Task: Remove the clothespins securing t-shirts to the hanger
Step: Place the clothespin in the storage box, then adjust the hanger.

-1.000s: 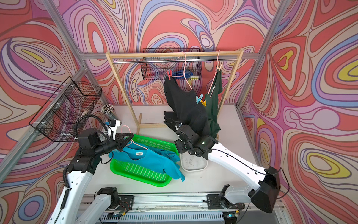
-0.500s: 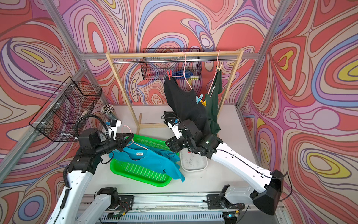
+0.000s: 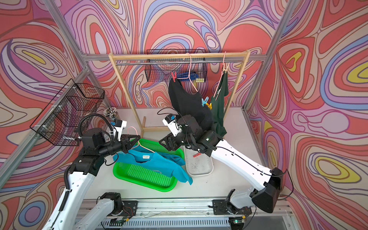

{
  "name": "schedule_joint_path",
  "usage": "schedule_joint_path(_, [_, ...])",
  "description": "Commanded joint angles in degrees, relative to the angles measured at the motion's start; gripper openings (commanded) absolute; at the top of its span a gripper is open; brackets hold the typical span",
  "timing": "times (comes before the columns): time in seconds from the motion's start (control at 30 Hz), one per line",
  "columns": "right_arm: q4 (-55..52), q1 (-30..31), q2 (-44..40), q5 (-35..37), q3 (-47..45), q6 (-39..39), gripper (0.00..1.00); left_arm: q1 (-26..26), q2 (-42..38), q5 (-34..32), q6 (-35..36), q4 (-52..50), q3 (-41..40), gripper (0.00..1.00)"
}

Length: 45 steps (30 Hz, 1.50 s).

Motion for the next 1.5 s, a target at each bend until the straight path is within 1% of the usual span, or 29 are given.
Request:
schedule_joint_path(0.0, [-0.28, -0.06, 1.92, -2.24, 3.74, -1.79, 0.65, -2.26, -0.16, -1.49, -1.13, -2.24, 3.09, 0.0])
schedule_joint_path(0.23, [0.87, 0.02, 4.85, -4.78, 6.55, -1.58, 0.63, -7.6, 1.88, -6.84, 1.56, -7.65, 6.8, 0.0])
schedule_joint_path(0.37, [1.34, -0.03, 6.4, -6.63, 7.57, -1.47, 0.63, -10.61, 3.68, -9.19, 1.63, -8.22, 7.41, 0.0])
schedule_joint_path(0.5, [2.21, 0.02, 8.26, -8.59, 7.79, -1.53, 0.6, -14.23, 5.78, -12.57, 2.5, -8.76, 8.04, 0.0])
schedule_joint_path(0.57, [1.91, 0.02, 9.32, -8.91, 8.37, -1.71, 0.57, -15.0, 6.27, -13.36, 2.29, -8.8, 8.37, 0.0])
schedule_joint_path(0.77, [3.21, 0.02, 8.68, -9.27, 5.88, -1.86, 0.52, -15.14, 6.48, -15.8, 2.33, -7.4, 8.51, 0.0])
schedule_joint_path(0.97, [5.2, 0.02, 9.03, -13.24, 3.33, -0.73, 0.48, -15.24, 8.49, -14.43, 0.41, -4.89, 8.68, 0.0])
schedule_joint_path(1.13, [6.11, -0.04, 9.42, -14.32, 1.59, -0.42, 0.46, -15.32, 9.82, -15.22, 0.23, -5.5, 10.68, 0.0])
schedule_joint_path(1.3, [7.88, 0.04, 10.28, -16.36, -0.25, 0.2, 0.43, -15.53, 9.36, -15.26, -1.1, -4.29, 10.6, 0.0])
schedule_joint_path(1.47, [8.34, 0.57, 12.64, -17.71, 0.77, -0.17, 0.4, -15.93, 8.29, -15.36, -3.16, -1.89, 8.84, 0.0])
